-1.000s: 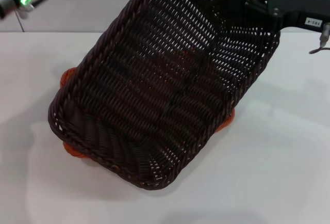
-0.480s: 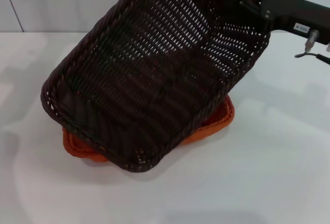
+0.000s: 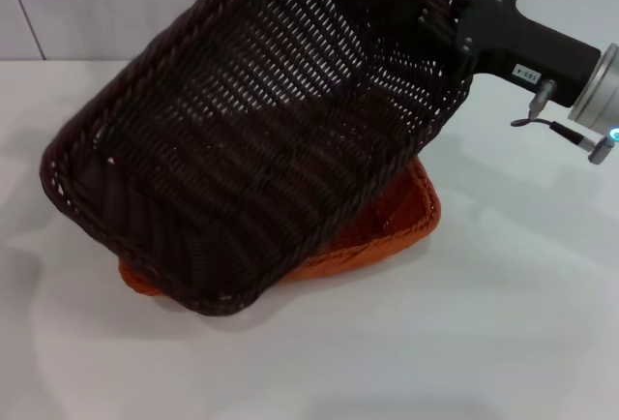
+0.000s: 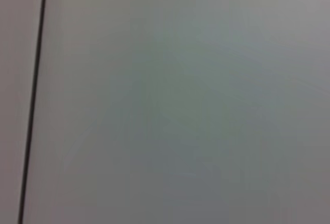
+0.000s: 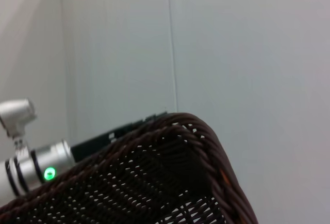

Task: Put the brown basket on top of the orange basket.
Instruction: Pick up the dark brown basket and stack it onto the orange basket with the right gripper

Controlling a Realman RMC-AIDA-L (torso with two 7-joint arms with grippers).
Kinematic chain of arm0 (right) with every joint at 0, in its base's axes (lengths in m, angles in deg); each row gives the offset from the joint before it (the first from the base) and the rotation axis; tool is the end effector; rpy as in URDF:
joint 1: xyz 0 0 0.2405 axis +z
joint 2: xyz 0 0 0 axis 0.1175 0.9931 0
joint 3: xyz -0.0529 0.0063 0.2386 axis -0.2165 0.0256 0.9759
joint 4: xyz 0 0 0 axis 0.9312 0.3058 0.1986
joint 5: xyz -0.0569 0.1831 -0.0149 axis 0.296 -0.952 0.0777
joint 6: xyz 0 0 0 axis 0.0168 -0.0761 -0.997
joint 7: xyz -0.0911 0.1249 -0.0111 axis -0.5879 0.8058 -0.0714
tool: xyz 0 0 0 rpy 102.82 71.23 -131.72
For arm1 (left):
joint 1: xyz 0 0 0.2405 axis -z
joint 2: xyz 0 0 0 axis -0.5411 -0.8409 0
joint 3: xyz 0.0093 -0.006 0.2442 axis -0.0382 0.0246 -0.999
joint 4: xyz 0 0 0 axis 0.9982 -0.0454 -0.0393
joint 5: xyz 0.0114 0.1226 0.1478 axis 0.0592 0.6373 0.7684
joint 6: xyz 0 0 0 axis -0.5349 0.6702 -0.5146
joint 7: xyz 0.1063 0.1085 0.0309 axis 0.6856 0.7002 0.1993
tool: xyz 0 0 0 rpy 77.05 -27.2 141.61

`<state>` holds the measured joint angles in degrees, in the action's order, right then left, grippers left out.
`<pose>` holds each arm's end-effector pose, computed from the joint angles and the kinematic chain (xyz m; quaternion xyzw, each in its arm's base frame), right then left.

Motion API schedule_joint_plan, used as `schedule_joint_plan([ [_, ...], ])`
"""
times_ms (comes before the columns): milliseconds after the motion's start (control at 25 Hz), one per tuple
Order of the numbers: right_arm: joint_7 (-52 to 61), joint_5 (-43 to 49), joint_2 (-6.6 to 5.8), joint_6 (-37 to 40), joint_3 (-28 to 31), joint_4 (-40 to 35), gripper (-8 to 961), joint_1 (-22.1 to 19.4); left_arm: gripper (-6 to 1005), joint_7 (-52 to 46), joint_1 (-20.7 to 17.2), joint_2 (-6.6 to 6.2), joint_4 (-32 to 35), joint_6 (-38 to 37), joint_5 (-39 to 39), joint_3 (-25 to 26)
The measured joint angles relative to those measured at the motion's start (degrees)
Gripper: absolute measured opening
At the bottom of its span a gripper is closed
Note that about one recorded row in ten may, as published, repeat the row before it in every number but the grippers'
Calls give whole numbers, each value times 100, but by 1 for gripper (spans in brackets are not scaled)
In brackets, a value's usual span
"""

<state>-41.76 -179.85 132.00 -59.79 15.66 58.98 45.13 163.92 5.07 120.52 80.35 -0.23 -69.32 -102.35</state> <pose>0.1529 0.3791 0.0123 -0.8655 0.1100 0.4238 0.2434 -0.1962 0.4463 0.1401 -0.6855 -0.1268 -0.3976 0.5966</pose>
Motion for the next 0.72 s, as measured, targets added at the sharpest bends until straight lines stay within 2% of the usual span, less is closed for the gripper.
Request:
schedule_joint_plan([
  [320,-345,-1062,15,31,-25,864,164,8,846,99,124,-4,-126,-115,56,3],
  [720,-695,-1324,40,-134,-86,1726,164,13,846,101,219,-6,-134,-326,304,-14],
])
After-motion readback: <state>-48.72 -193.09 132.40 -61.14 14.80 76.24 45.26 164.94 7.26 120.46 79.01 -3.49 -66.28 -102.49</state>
